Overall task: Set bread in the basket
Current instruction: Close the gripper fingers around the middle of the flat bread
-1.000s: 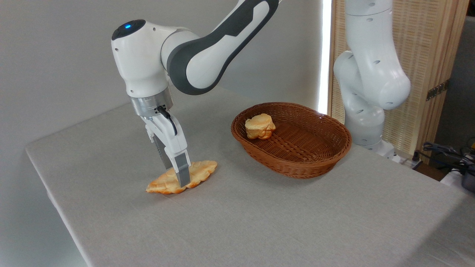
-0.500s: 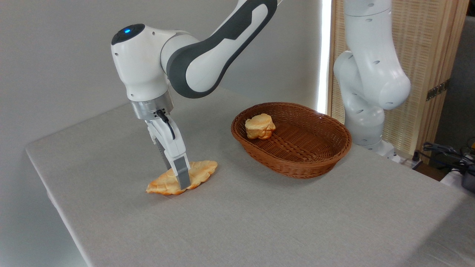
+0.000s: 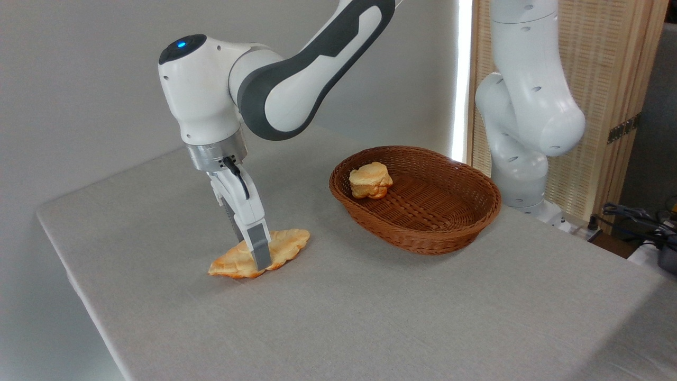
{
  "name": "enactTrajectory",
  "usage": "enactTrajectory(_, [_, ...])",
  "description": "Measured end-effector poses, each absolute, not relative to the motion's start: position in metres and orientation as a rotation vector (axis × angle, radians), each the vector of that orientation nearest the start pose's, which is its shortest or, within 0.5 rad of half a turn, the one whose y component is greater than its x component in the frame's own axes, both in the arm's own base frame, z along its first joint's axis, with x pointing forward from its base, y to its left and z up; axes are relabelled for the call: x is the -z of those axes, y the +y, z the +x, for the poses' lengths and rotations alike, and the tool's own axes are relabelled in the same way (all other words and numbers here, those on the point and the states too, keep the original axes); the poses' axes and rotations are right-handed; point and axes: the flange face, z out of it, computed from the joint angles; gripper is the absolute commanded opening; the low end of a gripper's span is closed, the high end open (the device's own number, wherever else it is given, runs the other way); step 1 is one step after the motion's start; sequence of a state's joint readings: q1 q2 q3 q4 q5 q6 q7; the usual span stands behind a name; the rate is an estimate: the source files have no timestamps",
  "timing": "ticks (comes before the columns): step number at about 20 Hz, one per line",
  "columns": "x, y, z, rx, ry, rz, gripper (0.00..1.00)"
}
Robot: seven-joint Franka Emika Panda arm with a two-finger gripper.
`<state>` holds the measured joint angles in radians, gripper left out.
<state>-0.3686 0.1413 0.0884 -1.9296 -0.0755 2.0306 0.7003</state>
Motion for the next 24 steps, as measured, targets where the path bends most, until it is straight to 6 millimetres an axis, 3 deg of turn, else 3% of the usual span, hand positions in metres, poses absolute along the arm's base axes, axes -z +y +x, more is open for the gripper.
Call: enactTrajectory(24, [-0.4128, -0.1635, 0.5632, -0.040, 1.533, -2.812, 0.99])
